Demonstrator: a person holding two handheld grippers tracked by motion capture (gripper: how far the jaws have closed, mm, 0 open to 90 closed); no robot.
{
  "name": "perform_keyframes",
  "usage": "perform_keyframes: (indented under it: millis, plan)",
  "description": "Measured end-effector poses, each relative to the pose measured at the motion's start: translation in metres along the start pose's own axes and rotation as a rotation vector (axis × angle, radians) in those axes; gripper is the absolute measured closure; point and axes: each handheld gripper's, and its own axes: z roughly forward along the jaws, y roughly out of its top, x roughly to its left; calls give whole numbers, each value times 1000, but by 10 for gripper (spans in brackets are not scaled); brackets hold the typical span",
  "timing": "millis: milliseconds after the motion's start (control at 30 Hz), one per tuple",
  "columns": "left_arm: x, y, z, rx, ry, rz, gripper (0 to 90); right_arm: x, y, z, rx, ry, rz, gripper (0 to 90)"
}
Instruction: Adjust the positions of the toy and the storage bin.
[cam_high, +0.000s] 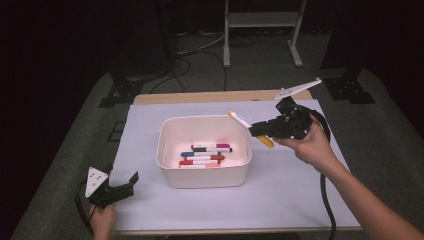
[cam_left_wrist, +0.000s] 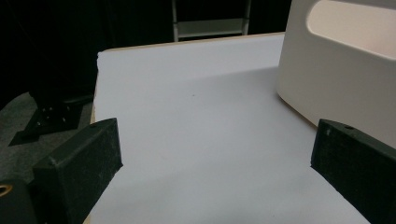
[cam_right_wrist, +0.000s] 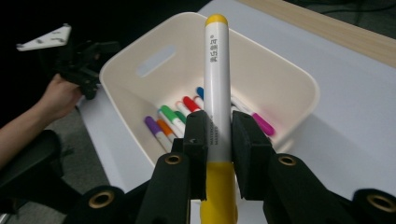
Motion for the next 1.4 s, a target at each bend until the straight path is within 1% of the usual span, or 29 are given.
perform_keyframes:
  millis: [67,267,300,400,533,567,600,667,733,867,933,1033,1100,1133,1267,1300,1333,1367,1400]
  plan:
    - [0,0,0,3,0,1,6,5,6,5,6,29,-16,761]
    - [0,0,0,3,-3,0,5,17,20,23,44,92,-75,761]
    - [0,0,0,2,-3,1,5,18,21,26,51,108,-83,761]
    - [0,0,0,1,-3,3,5,23,27,36,70,135,-100,761]
    - [0,0,0,4,-4,3,5,28,33,49,97,162,-132,761]
    - [0,0,0,4,-4,3,5,28,33,49,97,162,-132,761]
    - [0,0,0,4,-5,6,5,31,35,57,112,174,-147,761]
    - [0,0,0,4,-5,6,6,32,36,60,115,182,-148,761]
    - [0,0,0,4,-6,6,5,37,37,72,136,202,-167,760]
    - [0,0,0,5,-6,4,5,42,39,85,164,222,-176,760]
    - [0,0,0,5,-7,4,5,42,39,88,170,228,-182,761]
    - [1,0,1,3,-7,2,5,43,41,101,194,252,-191,761]
    - [1,0,1,4,-8,0,5,43,41,103,199,254,-196,760]
    - [1,0,2,7,-8,-3,5,44,41,111,216,262,-211,760]
    - [0,1,2,12,-9,7,5,45,41,123,242,277,-226,760]
    - [0,1,2,12,-9,7,5,45,41,123,242,277,-226,760]
    - [0,1,2,11,-10,7,5,45,40,130,252,282,-237,760]
    - [0,1,2,11,-10,7,5,45,40,130,252,282,-237,760]
    - [0,1,2,12,-10,5,5,45,40,136,264,288,-243,760]
